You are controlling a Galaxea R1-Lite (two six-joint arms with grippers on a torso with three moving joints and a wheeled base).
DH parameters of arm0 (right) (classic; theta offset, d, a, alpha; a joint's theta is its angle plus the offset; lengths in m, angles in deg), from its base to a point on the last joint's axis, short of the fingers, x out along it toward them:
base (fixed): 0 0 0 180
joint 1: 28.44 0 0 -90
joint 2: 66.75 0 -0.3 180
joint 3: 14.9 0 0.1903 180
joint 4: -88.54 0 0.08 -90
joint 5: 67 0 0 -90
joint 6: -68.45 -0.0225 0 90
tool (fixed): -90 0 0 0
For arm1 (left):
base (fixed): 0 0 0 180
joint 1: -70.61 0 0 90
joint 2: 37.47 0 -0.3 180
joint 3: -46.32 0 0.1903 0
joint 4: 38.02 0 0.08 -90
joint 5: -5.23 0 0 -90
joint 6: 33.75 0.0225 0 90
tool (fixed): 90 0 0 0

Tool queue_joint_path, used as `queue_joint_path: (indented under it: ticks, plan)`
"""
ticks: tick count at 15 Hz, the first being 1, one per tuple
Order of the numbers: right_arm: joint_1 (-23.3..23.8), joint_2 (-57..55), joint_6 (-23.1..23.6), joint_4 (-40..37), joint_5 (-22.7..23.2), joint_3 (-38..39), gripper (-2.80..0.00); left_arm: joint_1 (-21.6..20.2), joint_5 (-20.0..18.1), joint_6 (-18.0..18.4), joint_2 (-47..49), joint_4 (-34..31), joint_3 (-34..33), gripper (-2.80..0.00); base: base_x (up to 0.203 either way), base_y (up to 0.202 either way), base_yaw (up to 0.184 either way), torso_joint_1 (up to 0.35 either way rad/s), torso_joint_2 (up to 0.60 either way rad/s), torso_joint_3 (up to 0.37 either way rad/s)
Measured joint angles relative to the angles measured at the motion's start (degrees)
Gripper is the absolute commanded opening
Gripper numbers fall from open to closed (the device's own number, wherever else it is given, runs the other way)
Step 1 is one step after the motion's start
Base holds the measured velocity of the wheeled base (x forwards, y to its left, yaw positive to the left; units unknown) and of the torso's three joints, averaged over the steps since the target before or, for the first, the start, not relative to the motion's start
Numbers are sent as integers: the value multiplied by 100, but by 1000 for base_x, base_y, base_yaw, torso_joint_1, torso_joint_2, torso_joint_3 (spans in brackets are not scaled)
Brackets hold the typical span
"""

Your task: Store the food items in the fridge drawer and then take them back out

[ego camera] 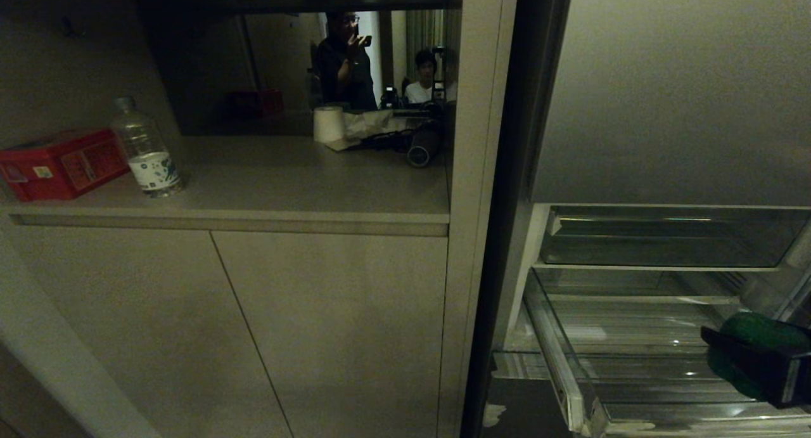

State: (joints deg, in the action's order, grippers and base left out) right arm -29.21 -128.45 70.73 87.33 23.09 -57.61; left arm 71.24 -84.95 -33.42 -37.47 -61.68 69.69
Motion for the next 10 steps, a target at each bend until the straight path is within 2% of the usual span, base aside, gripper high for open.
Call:
queue_joint_path:
  ticks: [5, 10]
  plan:
    - [22, -1625, -261, 17, 0, -901, -280, 0, 0, 0, 0, 0, 0, -280, 0, 0, 0, 0, 0, 0]
    - [48, -2433, -347, 141, -17, -1105, -280, 0, 0, 0, 0, -1, 0, -280, 0, 0, 0, 0, 0, 0]
